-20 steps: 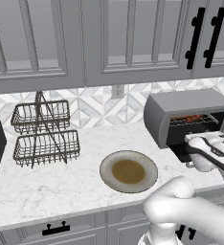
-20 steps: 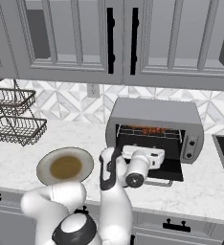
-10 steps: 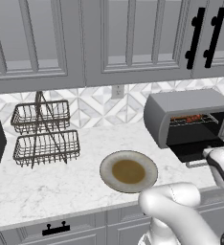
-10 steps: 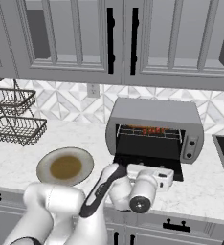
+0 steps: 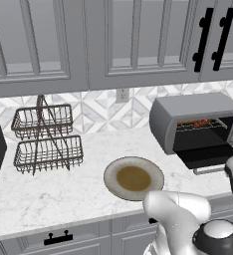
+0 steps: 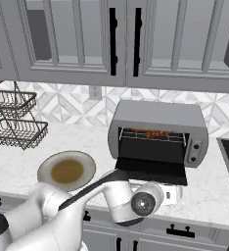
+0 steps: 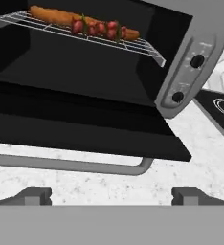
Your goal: Pick up the kebab skewer and baguette bread, and place them inside the toaster oven. Close the toaster oven door and start by setting the timer.
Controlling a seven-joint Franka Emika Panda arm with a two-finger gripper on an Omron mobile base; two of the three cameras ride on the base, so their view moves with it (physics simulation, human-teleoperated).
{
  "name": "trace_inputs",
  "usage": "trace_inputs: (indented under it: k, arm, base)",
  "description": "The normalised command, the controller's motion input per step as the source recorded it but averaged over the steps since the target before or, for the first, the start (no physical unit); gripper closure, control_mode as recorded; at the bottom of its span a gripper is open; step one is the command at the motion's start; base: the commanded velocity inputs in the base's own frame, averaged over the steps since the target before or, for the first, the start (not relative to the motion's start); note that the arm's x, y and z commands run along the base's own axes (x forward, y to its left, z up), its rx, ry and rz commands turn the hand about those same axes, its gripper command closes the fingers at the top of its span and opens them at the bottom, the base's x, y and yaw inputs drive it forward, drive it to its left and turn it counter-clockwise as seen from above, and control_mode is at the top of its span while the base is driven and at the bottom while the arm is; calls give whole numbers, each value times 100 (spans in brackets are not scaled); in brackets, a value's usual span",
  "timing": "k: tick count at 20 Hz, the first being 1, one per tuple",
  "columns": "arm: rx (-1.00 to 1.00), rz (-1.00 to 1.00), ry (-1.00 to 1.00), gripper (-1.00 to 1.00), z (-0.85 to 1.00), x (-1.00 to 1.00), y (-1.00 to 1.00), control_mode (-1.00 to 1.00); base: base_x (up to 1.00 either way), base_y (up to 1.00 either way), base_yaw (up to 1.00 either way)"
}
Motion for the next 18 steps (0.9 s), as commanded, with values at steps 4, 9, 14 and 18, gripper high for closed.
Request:
trace_inputs:
  k: [4,9,14,18]
  arm:
    - [-14,0,26,-100,-5,-19,0,-100]
    - [-11,2,27,-100,-15,-18,1,-100]
    - [-2,1,13,-100,0,16,5,-100]
    - [7,9,1,-100,-5,41,5,-100]
  base:
    - [0,0,0]
    - [0,0,0]
    - [0,0,0]
    - [0,0,0]
